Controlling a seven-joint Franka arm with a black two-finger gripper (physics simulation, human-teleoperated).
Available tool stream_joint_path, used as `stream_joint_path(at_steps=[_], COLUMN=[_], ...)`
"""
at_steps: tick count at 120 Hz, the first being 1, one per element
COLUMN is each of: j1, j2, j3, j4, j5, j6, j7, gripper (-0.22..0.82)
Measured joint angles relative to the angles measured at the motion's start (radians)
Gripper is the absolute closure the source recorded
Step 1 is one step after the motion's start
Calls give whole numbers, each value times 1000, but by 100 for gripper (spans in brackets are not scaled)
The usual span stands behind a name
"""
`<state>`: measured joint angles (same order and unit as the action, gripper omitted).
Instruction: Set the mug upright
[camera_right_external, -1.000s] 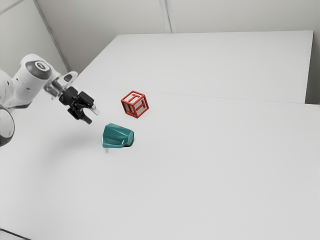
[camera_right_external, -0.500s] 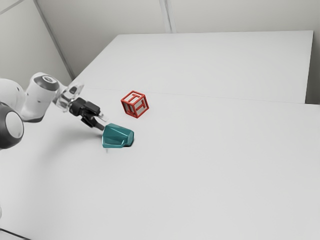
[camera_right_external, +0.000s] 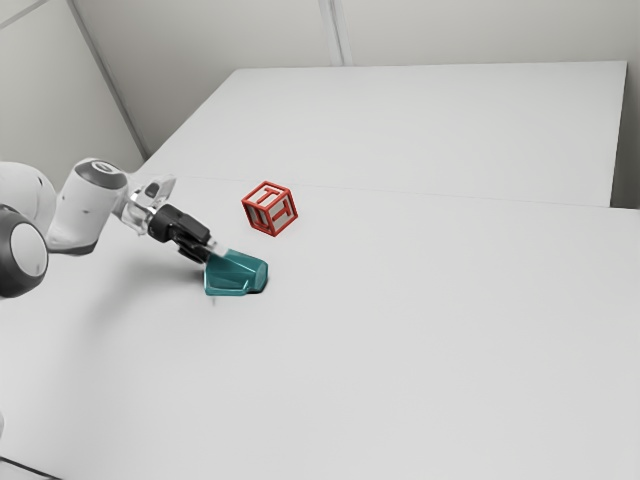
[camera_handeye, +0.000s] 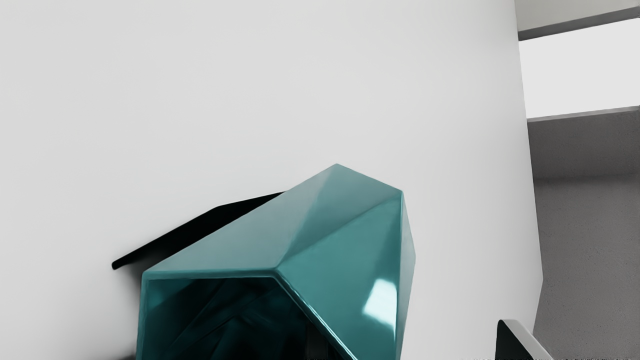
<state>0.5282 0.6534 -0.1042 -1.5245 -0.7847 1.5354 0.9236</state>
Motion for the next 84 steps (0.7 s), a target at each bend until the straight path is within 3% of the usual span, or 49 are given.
stream_joint_path(at_steps=[21,35,84], j1=[-2,-2,-16], j2=[1,-2,-27], j3=[0,-2,-15], j4=[1,2,3], j5=[-12,-15,-2], j6=[-20,-29,-29], j7=[17,27,46], gripper=[57,67,77])
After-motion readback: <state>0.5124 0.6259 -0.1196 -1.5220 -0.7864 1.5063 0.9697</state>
